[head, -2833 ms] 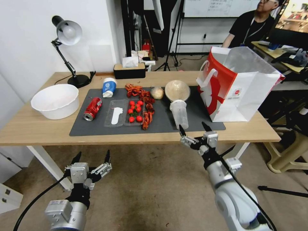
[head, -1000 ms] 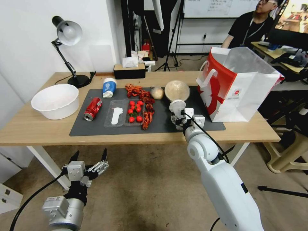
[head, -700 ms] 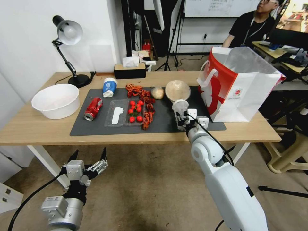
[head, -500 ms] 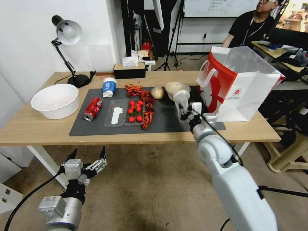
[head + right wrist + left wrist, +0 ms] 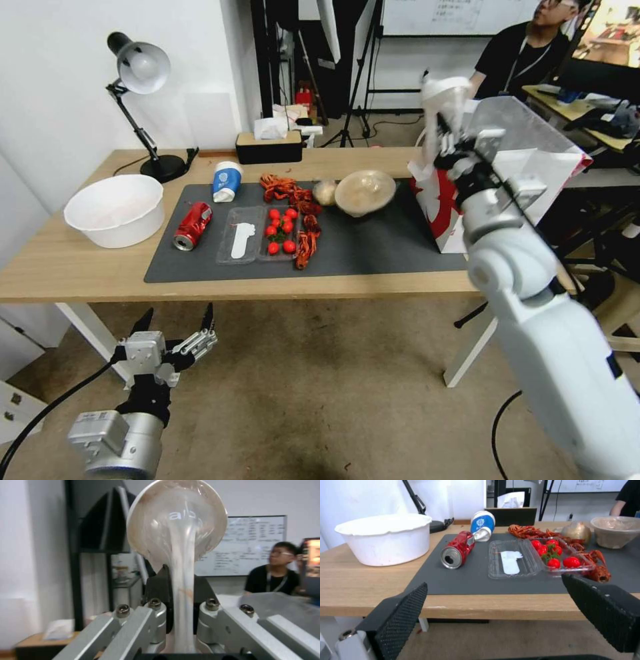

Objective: Pick up the trash from the table and place it into the takeout bag.

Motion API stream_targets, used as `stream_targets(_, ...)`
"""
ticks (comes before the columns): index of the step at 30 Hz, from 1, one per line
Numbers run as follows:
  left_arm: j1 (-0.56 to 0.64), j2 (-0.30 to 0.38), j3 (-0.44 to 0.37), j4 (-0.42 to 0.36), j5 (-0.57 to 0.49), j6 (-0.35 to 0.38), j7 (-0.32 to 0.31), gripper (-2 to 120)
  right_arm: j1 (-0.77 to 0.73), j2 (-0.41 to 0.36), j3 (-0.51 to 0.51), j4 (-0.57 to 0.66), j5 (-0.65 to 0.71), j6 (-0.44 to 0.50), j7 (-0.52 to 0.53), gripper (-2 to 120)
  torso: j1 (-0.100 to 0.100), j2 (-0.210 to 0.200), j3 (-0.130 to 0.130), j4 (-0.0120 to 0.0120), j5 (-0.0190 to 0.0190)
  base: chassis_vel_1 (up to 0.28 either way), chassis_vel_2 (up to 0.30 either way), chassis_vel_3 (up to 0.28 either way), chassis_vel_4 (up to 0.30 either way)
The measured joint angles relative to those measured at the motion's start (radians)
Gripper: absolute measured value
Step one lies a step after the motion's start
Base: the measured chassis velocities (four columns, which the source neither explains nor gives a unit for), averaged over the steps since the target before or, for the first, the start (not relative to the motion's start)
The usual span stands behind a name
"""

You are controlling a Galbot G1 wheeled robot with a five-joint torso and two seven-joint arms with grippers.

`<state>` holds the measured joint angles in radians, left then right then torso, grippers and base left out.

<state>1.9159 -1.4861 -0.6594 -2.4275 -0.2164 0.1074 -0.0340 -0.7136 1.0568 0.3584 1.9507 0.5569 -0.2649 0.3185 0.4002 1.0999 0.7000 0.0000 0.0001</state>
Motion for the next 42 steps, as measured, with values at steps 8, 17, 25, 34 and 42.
stream_targets(8,0.000,0.001,0.003,0.000,-0.003,0.000,0.000,100,0.116,-0.056,0.008,-0.130,0.051,-0.012,0.053,5,0.000,0.000,0.000,0.0001,0.0000,0.000,0.000,0.000,0.000)
stream_targets(17,0.000,0.002,0.005,-0.001,-0.003,0.000,0.000,100,0.160,-0.071,0.004,-0.150,0.118,-0.031,0.082,13,0.000,0.000,0.000,-0.0001,-0.0002,0.000,0.000,0.000,0.000)
stream_targets(25,0.012,-0.007,0.008,-0.009,-0.002,0.000,0.000,100,0.187,-0.072,-0.004,-0.172,0.126,-0.041,0.083,2,0.000,0.000,0.000,0.0001,-0.0001,0.000,0.000,0.000,0.000)
stream_targets(34,0.014,-0.008,0.008,-0.012,0.001,0.000,0.003,100,0.164,-0.080,0.003,-0.191,0.138,-0.098,0.092,24,0.000,0.000,0.000,0.0000,-0.0001,0.000,0.000,0.000,0.000)
stream_targets(42,0.012,-0.007,0.011,-0.011,0.003,0.001,0.006,100,0.157,-0.075,0.001,-0.186,0.138,-0.111,0.092,53,0.000,0.000,0.000,0.0000,-0.0002,0.000,0.000,0.000,0.000)
